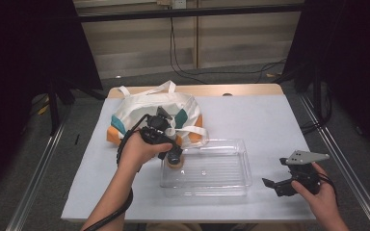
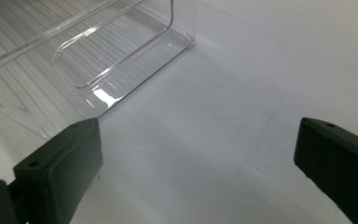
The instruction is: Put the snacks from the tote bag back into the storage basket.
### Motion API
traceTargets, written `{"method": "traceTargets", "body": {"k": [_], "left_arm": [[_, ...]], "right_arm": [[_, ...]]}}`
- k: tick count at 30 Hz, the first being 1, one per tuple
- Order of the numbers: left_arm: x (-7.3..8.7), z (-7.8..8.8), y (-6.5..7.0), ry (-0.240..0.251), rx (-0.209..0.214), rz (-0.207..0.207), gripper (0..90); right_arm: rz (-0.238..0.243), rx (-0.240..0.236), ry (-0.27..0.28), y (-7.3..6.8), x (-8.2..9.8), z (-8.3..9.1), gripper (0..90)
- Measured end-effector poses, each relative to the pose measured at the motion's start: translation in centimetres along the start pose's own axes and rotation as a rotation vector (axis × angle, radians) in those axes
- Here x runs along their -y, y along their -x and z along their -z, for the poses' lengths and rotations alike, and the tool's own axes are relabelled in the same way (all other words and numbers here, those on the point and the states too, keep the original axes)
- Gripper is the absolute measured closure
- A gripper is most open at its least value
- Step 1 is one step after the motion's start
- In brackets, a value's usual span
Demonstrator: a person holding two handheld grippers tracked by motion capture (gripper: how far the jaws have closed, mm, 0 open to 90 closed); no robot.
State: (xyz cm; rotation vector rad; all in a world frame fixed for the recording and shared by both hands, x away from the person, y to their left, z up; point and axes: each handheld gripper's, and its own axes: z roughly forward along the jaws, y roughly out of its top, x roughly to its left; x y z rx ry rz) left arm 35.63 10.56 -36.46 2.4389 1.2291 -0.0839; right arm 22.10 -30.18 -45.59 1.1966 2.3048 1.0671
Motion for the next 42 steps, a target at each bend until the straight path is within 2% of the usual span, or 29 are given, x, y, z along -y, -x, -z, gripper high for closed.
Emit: {"method": "traceTargets", "body": {"k": [12, 16, 17, 18, 32, 42], "left_arm": [[0.7, 0.7, -0.5, 0.009, -0.002, -0.009, 12.0], [1.0, 0.7, -0.8, 0.017, 0.0, 0.014, 11.9], [1.1, 0.7, -0.9, 0.015, 0.002, 0.005, 11.9], [1.2, 0.7, -0.9, 0.02, 0.005, 0.017, 11.8], [2.0, 1.0, -1.5, 0.037, 0.009, 0.022, 11.7], [2.9, 0.9, -2.1, 0.06, 0.02, 0.048, 11.7]], "right_arm": [[0.004, 0.005, 0.002, 0.1, 0.0, 0.0, 0.9], [0.004, 0.005, -0.001, 0.1, 0.0, 0.0, 0.9], [0.004, 0.003, -0.002, 0.0, 0.0, 0.0, 0.9], [0.005, 0.001, -0.003, 0.0, 0.0, -0.1, 0.9], [0.008, 0.0, -0.001, 0.0, 0.0, 0.0, 0.9], [0.01, -0.001, -0.003, 0.0, 0.0, 0.0, 0.9]]}}
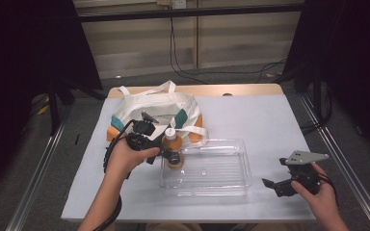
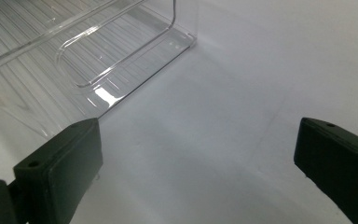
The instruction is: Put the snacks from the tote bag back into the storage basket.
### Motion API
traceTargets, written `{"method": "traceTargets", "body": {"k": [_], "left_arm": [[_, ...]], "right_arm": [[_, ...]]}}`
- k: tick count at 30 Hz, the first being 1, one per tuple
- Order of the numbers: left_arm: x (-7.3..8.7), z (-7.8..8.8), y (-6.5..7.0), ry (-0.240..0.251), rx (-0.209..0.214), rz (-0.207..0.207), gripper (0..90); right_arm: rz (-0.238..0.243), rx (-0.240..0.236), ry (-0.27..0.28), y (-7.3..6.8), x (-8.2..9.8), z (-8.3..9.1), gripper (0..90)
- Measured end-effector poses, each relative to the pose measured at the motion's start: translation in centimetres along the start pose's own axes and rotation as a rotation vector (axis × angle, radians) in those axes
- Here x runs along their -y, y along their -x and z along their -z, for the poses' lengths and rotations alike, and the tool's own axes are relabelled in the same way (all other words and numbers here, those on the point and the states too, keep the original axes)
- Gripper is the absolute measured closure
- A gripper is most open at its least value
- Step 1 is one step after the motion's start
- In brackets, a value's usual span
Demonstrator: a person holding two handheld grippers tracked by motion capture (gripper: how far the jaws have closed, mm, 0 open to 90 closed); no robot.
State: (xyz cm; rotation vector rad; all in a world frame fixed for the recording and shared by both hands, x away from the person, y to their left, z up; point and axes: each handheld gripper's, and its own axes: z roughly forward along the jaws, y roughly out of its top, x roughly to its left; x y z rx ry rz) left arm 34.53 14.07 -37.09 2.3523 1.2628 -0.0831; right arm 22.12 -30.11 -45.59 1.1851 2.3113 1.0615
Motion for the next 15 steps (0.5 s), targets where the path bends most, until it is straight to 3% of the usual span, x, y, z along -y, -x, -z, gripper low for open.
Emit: {"method": "traceTargets", "body": {"k": [6, 7, 12, 13, 14, 15], "left_arm": [[0.6, 0.1, -0.5, 0.018, 0.003, 0.025, 11.8], [0.8, 0.2, -0.8, 0.004, 0.01, 0.006, 11.8], [1.3, 0.2, -1.2, 0.02, 0.008, 0.036, 11.9], [1.4, 0.3, -1.4, 0.01, 0.012, 0.016, 11.9], [1.5, 0.2, -1.3, 0.025, 0.015, 0.035, 11.9], [1.6, 0.3, -1.5, 0.009, 0.012, 0.02, 11.8]], "right_arm": [[0.005, -0.005, -0.005, -0.1, 0.0, -0.1, 0.9], [0.003, -0.004, -0.006, -0.1, 0.0, -0.1, 0.9], [0.002, -0.003, -0.005, -0.1, 0.0, -0.1, 0.9], [0.003, -0.001, -0.006, -0.1, 0.0, -0.1, 0.9], [0.003, -0.002, -0.006, -0.1, 0.0, -0.1, 0.9], [0.003, -0.002, -0.005, -0.1, 0.0, -0.1, 0.9]]}}
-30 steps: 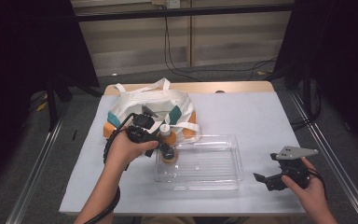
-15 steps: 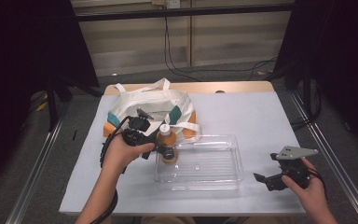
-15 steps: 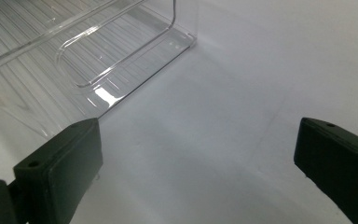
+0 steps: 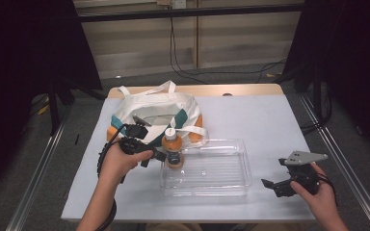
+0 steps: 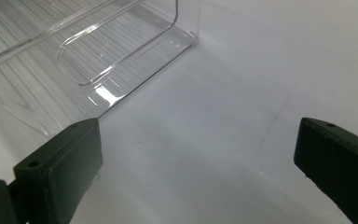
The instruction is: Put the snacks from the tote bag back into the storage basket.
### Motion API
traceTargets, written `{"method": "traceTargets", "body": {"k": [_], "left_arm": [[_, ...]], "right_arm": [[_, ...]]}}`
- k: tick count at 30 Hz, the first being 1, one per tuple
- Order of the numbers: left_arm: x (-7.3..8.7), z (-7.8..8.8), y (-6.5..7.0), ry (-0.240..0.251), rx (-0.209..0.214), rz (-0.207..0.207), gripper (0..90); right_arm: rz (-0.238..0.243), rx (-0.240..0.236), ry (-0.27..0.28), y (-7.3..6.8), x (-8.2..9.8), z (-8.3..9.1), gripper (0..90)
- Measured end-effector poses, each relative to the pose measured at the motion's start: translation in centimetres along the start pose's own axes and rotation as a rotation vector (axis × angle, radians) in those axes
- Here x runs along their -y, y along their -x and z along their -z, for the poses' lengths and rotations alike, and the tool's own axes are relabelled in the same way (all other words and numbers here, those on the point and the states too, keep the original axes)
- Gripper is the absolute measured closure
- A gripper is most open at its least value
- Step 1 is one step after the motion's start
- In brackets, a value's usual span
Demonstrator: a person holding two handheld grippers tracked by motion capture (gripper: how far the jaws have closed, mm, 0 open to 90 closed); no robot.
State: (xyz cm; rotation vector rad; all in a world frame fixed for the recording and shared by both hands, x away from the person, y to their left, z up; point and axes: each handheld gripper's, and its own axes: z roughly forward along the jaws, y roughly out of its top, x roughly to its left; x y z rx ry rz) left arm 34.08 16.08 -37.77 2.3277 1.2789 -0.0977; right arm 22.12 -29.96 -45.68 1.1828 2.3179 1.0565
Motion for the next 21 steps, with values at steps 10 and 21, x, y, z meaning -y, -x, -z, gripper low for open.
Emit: {"method": "traceTargets", "body": {"k": [10, 21], "left_arm": [[0.8, 0.3, -0.6, 0.032, -0.005, 0.035, 12.0], [1.8, 0.3, -1.5, 0.035, -0.002, 0.052, 11.8]], "right_arm": [[0.002, -0.003, 0.001, -0.1, -0.1, 0.0, 0.9], [0.007, 0.0, -0.001, -0.1, -0.1, -0.1, 0.9]]}}
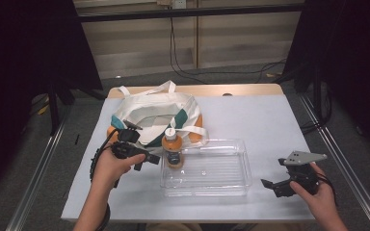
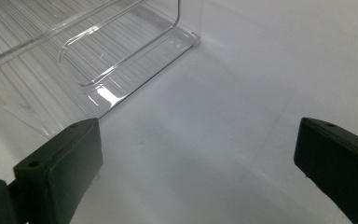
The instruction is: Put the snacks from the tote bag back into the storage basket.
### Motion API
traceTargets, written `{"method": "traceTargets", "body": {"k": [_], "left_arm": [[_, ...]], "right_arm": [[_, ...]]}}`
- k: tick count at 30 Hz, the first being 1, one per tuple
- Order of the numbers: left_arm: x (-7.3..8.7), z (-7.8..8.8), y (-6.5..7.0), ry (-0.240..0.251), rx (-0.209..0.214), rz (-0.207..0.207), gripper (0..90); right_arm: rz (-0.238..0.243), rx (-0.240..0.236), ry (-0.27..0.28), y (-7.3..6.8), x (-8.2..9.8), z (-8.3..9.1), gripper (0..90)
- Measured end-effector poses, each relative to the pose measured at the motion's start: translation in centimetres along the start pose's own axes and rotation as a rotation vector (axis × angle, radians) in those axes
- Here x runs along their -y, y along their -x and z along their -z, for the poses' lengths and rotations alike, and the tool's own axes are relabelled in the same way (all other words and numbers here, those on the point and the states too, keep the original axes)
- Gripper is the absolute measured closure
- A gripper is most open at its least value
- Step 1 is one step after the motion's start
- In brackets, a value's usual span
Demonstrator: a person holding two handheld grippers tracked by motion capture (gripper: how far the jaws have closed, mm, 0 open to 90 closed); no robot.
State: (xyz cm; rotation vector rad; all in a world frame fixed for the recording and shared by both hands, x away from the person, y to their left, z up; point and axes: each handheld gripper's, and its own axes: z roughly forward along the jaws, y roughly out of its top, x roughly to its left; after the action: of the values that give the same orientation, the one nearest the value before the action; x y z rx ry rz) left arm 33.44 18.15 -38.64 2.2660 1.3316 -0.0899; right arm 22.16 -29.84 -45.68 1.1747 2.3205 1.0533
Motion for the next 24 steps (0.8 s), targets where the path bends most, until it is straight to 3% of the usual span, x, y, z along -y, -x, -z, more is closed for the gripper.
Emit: {"method": "traceTargets", "body": {"k": [23, 24], "left_arm": [[1.5, -0.2, -1.1, 0.041, 0.023, 0.021, 11.8], [1.6, -0.3, -1.1, 0.046, 0.008, 0.021, 11.8]], "right_arm": [[0.003, 0.0, -0.003, -0.2, 0.0, -0.1, 0.9], [0.004, 0.0, -0.003, -0.2, 0.0, -0.1, 0.9]]}}
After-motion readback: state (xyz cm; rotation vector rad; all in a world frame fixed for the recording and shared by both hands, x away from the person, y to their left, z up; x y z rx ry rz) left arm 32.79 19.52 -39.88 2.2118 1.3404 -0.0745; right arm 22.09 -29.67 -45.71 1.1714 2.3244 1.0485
